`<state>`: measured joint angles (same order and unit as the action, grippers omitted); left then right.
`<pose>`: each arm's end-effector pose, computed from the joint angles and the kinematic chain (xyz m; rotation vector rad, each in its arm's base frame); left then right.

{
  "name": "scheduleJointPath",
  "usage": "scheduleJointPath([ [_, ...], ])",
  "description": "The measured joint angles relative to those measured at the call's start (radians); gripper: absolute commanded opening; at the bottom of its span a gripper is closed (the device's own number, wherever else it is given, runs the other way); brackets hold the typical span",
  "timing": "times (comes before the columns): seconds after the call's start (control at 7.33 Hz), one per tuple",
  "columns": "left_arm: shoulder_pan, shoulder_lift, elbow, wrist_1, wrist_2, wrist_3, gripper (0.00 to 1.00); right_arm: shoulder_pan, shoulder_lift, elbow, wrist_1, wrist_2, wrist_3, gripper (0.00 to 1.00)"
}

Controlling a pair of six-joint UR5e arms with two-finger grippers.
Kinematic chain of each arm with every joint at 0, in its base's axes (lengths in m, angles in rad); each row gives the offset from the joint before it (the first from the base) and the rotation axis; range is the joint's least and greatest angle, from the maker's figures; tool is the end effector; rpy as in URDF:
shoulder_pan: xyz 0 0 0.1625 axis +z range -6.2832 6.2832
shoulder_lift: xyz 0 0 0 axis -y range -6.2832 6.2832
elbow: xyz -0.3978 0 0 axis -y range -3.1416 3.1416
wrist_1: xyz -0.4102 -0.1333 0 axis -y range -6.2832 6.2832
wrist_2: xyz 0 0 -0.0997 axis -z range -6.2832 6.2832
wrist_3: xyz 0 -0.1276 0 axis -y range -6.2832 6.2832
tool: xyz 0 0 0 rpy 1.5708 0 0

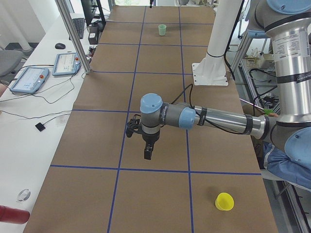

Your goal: Transfer and stack yellow cup on green cup

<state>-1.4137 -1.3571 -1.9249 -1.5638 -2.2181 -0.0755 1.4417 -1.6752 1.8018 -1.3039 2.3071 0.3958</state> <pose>0.0123 -0.4376 0.5815 0.0529 0.6573 0.1218 -0.0164 -0.4958 0.5554 0.1740 -0.7988 0.1069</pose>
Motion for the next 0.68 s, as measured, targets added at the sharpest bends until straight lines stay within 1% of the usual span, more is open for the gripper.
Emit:
scheduleJointPath([
  [0.27,-0.022,0.009,-0.002,0.031,-0.089,0.0,1.0,0.013,-0.013,0.0,-0.001,-0.002,0.0,1.0],
  [0.41,-0.03,0.011,-0.009,0.032,-0.109,0.0,1.0,0.013,-0.017,-0.001,-0.001,-0.002,0.0,1.0],
  [0.68,-0.036,0.017,-0.026,0.025,-0.116,0.002,1.0,0.013,-0.02,-0.002,-0.002,0.0,-0.001,1.0],
])
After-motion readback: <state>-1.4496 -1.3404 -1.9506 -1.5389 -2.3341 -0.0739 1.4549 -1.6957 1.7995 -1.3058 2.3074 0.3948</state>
